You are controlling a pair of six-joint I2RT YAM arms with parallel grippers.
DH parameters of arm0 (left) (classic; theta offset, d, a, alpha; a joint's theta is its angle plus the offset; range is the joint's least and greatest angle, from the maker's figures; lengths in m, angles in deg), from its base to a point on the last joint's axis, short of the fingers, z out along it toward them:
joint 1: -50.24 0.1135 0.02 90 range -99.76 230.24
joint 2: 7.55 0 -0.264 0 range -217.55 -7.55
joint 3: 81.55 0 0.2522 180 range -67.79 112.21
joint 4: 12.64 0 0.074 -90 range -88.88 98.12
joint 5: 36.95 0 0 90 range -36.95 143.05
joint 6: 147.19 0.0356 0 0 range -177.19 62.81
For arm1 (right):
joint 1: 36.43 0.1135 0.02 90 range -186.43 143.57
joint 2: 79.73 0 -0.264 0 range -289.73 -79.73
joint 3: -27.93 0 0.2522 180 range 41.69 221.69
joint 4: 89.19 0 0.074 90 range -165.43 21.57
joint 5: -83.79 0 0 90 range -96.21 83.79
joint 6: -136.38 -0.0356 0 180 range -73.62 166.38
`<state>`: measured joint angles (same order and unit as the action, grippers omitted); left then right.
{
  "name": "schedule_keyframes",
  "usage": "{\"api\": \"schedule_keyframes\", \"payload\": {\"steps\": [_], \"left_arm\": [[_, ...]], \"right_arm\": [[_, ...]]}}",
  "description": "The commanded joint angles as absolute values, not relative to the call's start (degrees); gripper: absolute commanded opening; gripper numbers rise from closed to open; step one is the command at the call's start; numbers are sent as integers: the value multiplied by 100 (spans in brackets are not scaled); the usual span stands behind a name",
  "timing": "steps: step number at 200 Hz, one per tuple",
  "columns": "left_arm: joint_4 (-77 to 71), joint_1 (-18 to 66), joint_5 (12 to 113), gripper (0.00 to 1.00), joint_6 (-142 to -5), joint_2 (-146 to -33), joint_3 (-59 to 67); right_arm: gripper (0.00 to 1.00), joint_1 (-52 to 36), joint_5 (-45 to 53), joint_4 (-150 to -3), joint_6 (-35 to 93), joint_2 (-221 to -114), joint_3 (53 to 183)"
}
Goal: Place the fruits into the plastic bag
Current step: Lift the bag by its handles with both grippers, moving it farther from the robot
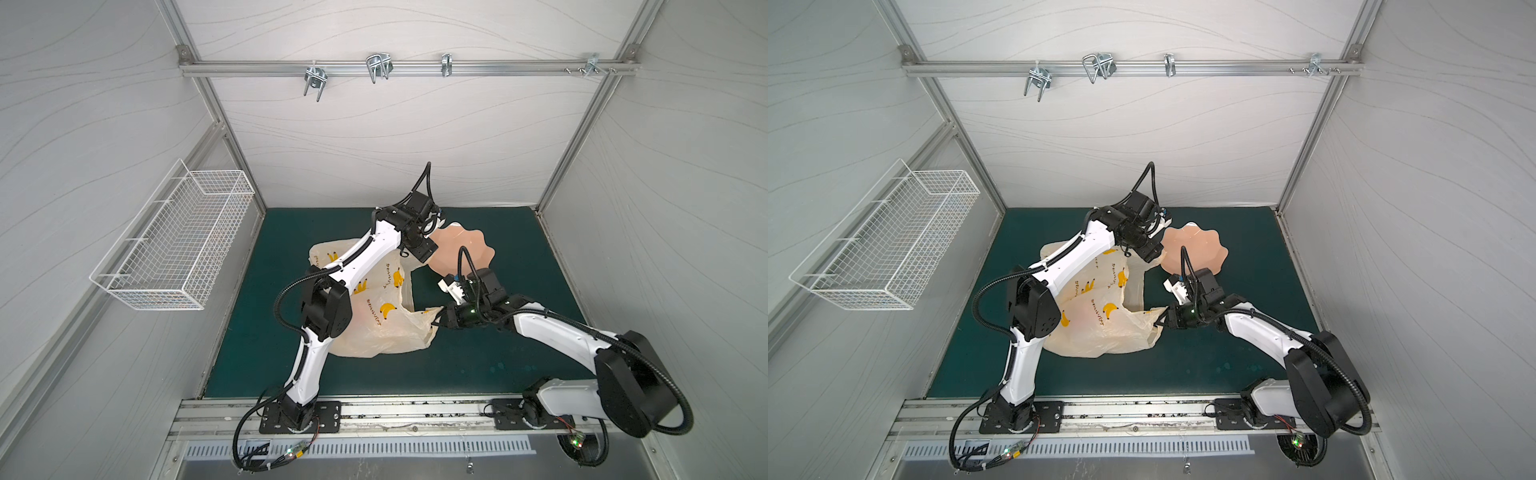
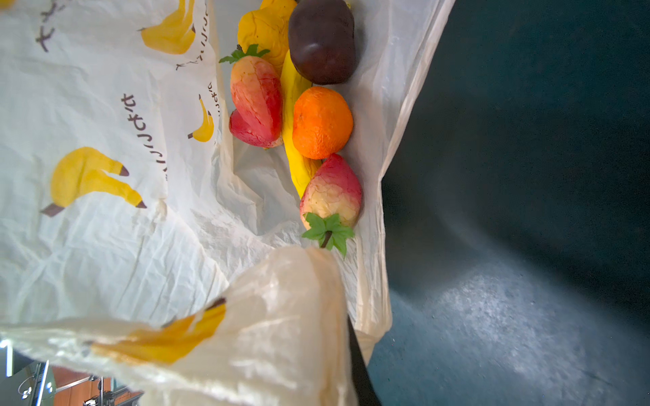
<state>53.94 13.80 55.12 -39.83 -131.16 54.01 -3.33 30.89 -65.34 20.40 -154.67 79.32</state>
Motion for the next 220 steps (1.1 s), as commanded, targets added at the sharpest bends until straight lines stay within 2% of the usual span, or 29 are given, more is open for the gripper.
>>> {"api": "schedule_keyframes", "payload": {"steps": [1,44,71,79,130,174,220], "left_arm": [[5180,1360,5406,76,-3690,-13308,5657],[4949,1333,5279,72,-3715,-13580,5671],[4781,1335,5375,63,-3763,-13676,5636],[4751,1333,5393,57,-3778,-13692,5640],[4577,1373,5672,0,-3881,-13470,5546],[4690,1566,5788,0,-4050,-12879,5476],[4600,2279,5743,0,-4534,-11772,5424]], "right_arm": [[0,-297,3235,-6350,2162,-15387,8094],[0,-303,3301,-6328,2186,-15478,8148],[0,-302,3318,-6339,2186,-15550,8195],[0,-295,3329,-6343,2186,-15582,8219],[0,-296,3347,-6381,2134,-15649,8330],[0,-310,3299,-6207,2053,-15432,8524],[0,-300,3177,-5676,1875,-15245,9297]]}}
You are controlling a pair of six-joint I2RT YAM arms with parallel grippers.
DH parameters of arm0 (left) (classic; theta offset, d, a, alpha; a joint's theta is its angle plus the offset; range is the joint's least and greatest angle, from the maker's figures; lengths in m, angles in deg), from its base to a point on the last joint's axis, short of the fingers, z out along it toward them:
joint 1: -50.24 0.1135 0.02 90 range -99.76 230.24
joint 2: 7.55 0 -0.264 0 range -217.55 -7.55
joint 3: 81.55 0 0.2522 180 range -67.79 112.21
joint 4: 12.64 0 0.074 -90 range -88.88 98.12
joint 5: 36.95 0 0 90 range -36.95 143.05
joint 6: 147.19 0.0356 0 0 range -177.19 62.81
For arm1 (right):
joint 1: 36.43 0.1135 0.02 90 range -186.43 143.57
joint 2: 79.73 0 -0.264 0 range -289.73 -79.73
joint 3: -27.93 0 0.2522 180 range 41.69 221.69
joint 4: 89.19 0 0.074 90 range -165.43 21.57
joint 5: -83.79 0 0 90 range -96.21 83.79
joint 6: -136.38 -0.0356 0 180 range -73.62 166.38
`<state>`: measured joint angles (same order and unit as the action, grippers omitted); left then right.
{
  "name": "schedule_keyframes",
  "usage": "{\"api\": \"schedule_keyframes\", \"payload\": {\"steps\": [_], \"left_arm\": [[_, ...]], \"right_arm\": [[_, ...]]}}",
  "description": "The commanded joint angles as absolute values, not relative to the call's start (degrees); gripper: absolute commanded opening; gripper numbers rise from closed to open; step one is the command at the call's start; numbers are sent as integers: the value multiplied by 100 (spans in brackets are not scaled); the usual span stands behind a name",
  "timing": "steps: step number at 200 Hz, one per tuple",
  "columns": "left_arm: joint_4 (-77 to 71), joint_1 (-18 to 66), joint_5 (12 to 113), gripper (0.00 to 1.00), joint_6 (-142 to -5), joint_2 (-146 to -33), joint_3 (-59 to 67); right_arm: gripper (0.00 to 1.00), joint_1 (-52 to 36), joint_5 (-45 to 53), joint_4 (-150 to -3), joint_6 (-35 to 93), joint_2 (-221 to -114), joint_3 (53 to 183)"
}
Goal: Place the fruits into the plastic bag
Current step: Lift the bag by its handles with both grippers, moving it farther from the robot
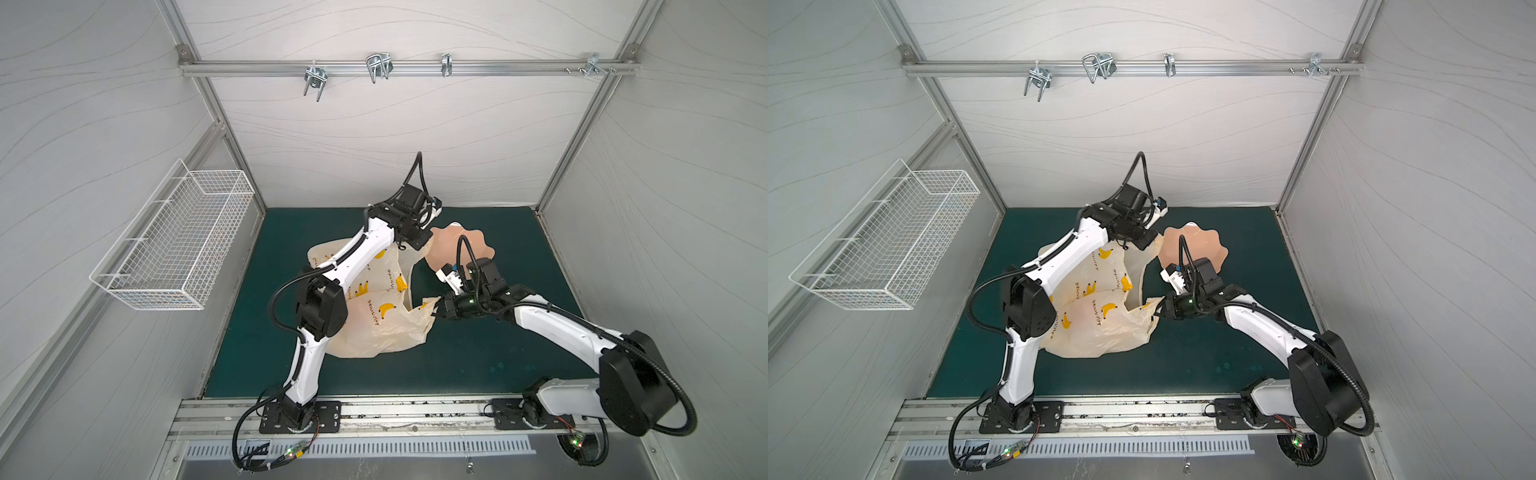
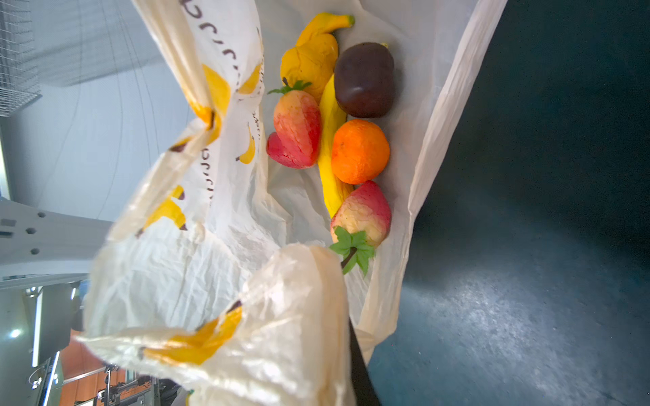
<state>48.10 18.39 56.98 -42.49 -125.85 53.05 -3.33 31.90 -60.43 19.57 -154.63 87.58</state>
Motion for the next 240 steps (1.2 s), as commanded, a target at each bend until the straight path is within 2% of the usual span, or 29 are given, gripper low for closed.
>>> {"api": "schedule_keyframes", "payload": {"steps": [1,85,109,138,167,208,240], "left_arm": [[4597,2302,5748,0,-4551,-11735,5422],[4142,4368,6302,0,-6117,-9816,5631],[4101,4720,6218,0,-6157,-9370,5257],[3806,5103,6072,0,-6372,-8799,4043],[3701,5288,5948,0,-6676,-8432,2789],[3634,5287,6156,0,-7009,-8171,2042],[3574,5288,6337,0,-7161,-8026,1756]], "right_arm": [[0,-302,3177,-5665,1873,-15248,9330],[0,-116,3145,-5134,1520,-15973,12938],[0,53,3099,-5373,1427,-16187,13696],[0,367,3022,-5995,1358,-16224,13693],[0,446,2891,-5242,1491,-16547,13512],[0,472,2289,-5086,1878,-16136,12961],[0,186,2551,-4784,2041,-16160,13126]]}}
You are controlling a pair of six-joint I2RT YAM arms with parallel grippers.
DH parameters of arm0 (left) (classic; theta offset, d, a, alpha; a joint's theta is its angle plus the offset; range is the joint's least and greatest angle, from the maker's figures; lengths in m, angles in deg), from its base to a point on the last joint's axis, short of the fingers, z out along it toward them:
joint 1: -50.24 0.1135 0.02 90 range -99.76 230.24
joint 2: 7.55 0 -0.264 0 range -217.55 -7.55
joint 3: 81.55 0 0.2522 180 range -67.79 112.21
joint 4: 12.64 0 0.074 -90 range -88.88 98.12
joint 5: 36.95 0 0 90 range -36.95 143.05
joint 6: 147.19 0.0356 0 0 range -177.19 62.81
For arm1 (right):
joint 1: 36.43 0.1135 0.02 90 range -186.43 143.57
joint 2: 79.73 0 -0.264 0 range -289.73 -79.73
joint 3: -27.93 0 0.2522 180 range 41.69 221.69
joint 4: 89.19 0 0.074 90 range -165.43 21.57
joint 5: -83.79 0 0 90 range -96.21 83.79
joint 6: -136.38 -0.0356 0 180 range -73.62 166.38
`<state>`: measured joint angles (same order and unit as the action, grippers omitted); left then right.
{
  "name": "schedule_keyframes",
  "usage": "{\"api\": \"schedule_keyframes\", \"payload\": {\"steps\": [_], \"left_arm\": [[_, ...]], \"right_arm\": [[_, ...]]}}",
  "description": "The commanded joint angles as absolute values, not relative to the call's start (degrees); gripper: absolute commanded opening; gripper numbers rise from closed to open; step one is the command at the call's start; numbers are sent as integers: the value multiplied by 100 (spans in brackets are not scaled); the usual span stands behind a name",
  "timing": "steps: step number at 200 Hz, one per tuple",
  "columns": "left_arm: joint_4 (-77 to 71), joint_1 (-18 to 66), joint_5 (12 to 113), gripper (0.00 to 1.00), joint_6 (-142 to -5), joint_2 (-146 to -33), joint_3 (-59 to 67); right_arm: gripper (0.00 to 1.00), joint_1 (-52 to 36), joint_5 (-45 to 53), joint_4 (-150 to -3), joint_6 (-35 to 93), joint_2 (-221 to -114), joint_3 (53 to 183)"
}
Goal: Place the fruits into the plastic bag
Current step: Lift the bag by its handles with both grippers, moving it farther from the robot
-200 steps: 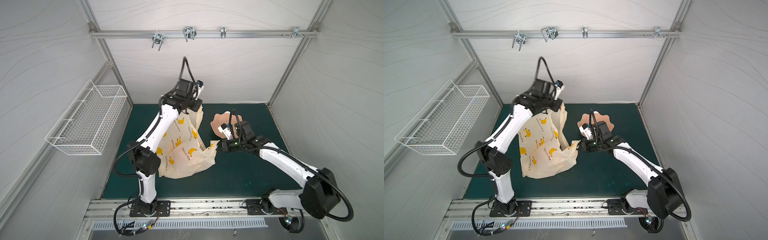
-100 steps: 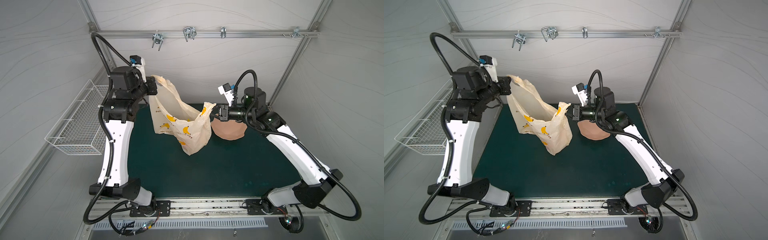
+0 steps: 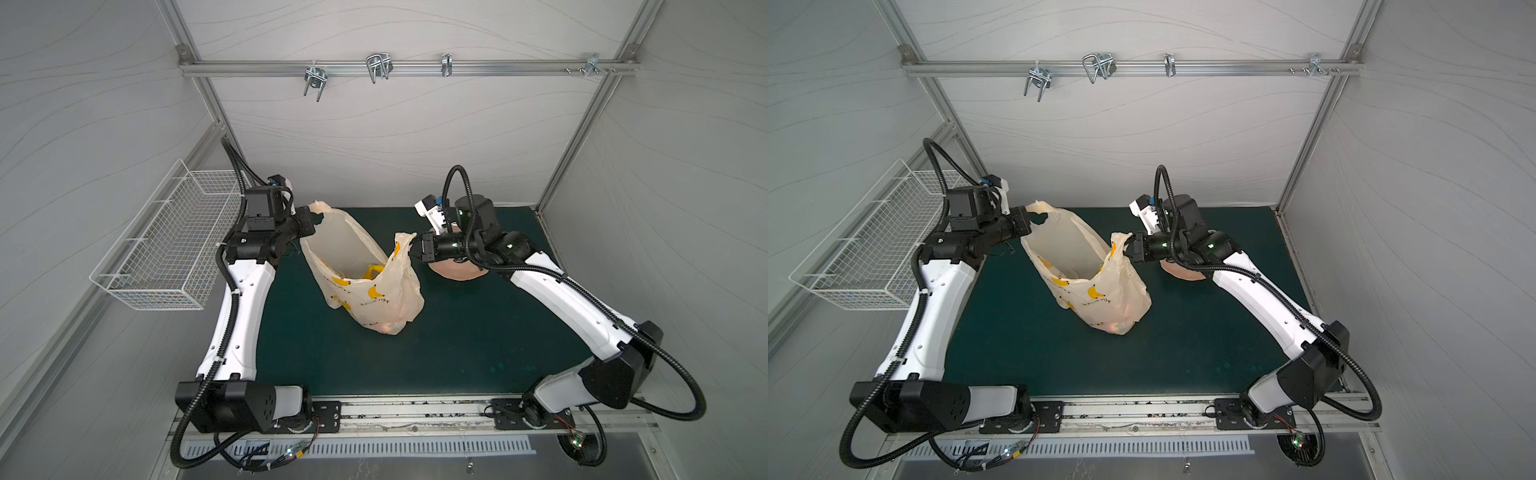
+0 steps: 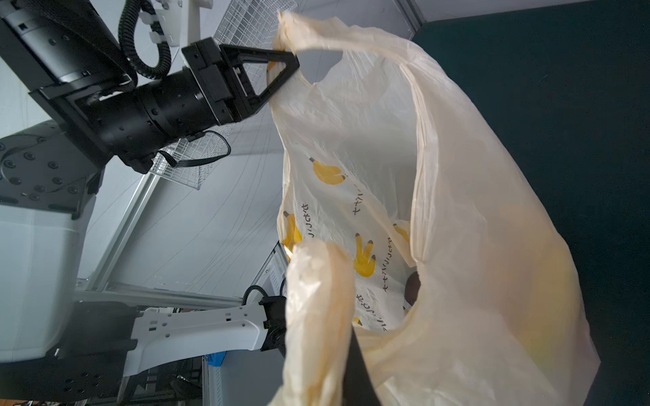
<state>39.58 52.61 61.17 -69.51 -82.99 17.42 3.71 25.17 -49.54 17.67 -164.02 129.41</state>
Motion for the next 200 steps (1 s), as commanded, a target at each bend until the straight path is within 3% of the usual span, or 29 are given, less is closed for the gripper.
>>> {"api": "schedule_keyframes", "payload": {"steps": [1,48,97,200], "left_arm": [[3570,5288,6353,0,-7161,-8029,1756],[3456,5286,6772,0,-7203,-8165,2028],[3330,5288,6798,0,-7283,-8744,2857],[2690,5288,6870,0,-7729,-10359,4727]], "right_arm": [[0,183,2547,-4788,2043,-16158,13121],[0,-22,2657,-5061,1948,-16239,13154],[0,-278,2861,-5195,1949,-17034,13959],[0,-1106,3267,-4916,1655,-19731,17648]]}}
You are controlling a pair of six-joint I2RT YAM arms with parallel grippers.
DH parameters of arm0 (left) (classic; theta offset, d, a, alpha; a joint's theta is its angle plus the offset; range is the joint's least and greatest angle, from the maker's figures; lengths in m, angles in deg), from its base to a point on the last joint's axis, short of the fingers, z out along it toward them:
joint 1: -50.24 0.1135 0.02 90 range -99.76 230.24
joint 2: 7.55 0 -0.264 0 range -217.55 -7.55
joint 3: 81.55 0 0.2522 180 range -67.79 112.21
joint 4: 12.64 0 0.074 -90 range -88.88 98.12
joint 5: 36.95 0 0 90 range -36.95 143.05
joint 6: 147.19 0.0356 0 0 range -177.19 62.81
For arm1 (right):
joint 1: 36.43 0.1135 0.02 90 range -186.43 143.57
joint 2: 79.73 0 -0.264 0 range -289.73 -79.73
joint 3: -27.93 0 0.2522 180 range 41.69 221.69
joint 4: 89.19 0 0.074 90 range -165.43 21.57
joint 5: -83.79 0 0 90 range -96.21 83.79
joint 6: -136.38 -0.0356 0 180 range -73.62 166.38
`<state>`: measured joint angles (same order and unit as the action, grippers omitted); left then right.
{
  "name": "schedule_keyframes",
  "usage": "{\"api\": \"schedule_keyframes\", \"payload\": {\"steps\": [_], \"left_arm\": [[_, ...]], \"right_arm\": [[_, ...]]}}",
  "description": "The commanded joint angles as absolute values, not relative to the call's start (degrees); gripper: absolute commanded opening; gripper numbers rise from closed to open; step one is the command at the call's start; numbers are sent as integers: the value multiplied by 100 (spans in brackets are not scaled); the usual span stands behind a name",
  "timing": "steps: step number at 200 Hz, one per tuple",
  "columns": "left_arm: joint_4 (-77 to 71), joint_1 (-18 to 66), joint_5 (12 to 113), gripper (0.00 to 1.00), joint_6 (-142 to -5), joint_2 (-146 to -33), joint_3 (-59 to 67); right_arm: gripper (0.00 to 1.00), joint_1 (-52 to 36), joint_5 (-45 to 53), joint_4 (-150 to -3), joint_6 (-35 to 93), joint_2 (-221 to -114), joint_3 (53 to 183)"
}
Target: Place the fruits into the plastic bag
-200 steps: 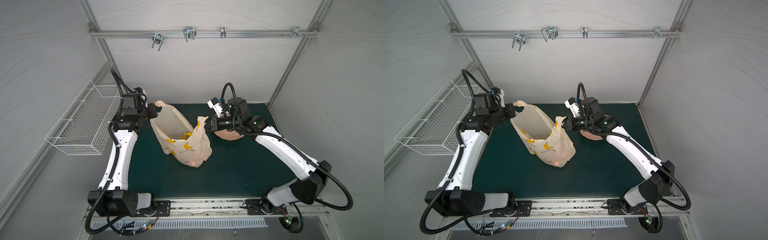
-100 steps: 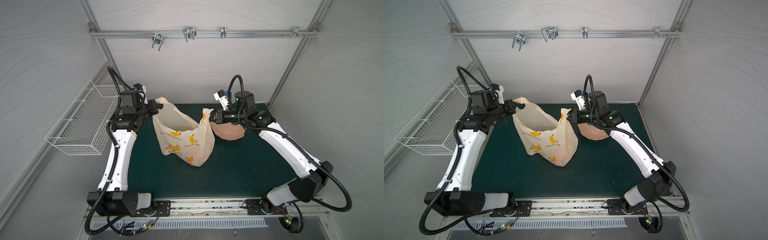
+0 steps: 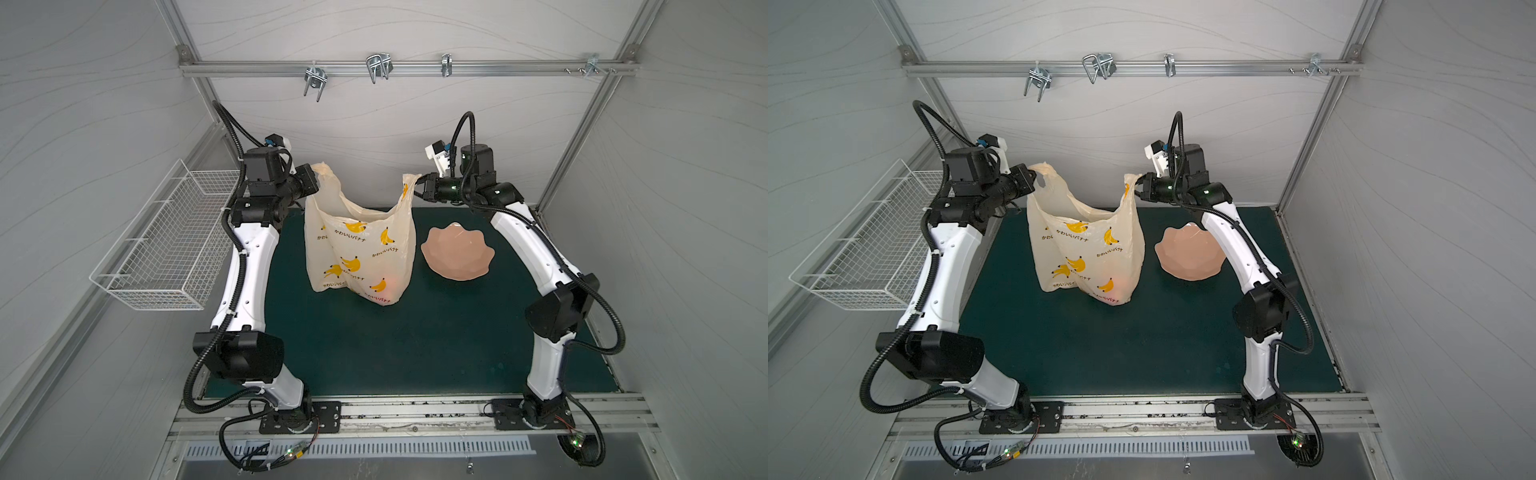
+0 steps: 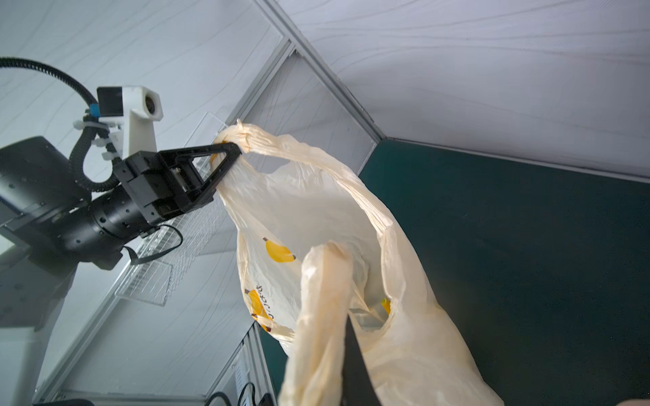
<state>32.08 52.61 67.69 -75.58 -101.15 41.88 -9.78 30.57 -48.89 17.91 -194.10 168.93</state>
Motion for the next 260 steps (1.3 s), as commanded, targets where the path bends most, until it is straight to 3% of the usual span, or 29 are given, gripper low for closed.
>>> {"api": "schedule_keyframes", "payload": {"steps": [1,48,85,102,119,132,141,158,180,183,185,226,260], "left_arm": [[2675,5288,6874,0,-7735,-10373,4744],[2062,5284,7061,0,-8033,-10563,4659],[1751,5287,6877,0,-7999,-10148,3315],[1604,5295,6709,0,-7976,-9926,2800],[1630,5323,6659,10,-8078,-9822,2568],[1719,5323,6629,21,-8120,-9752,2538],[1881,5332,6522,40,-8213,-9685,2613],[2274,5330,6317,62,-8350,-9503,2883],[2704,5332,6002,85,-8589,-9131,3274],[2774,5332,5955,96,-8605,-9078,3334],[2823,5332,5920,98,-8616,-9038,3363],[3464,5332,5255,99,-8440,-8046,3340],[3617,5268,5647,99,-8258,-7048,1975]], "right_arm": [[0,-1109,3270,-4916,1652,-19754,17681],[0,-1372,3001,-5338,1543,-20121,18161],[0,-1428,3325,-5279,1514,-20310,17902],[6,-1379,3406,-5481,1441,-20081,17188],[16,-1313,3401,-5866,1390,-19713,16407],[33,-1265,3439,-5821,1408,-19542,16263],[52,-1253,3497,-5659,1440,-19445,16282],[79,-1261,3377,-5278,1544,-19150,16299],[97,-1413,3160,-5109,1622,-18602,16167],[98,-1439,3128,-5064,1621,-18534,16154],[98,-1466,3105,-5025,1623,-18484,16150],[99,-2200,2686,-4422,1820,-17369,15450],[99,-2618,1985,-3814,2417,-16248,14380]]}}
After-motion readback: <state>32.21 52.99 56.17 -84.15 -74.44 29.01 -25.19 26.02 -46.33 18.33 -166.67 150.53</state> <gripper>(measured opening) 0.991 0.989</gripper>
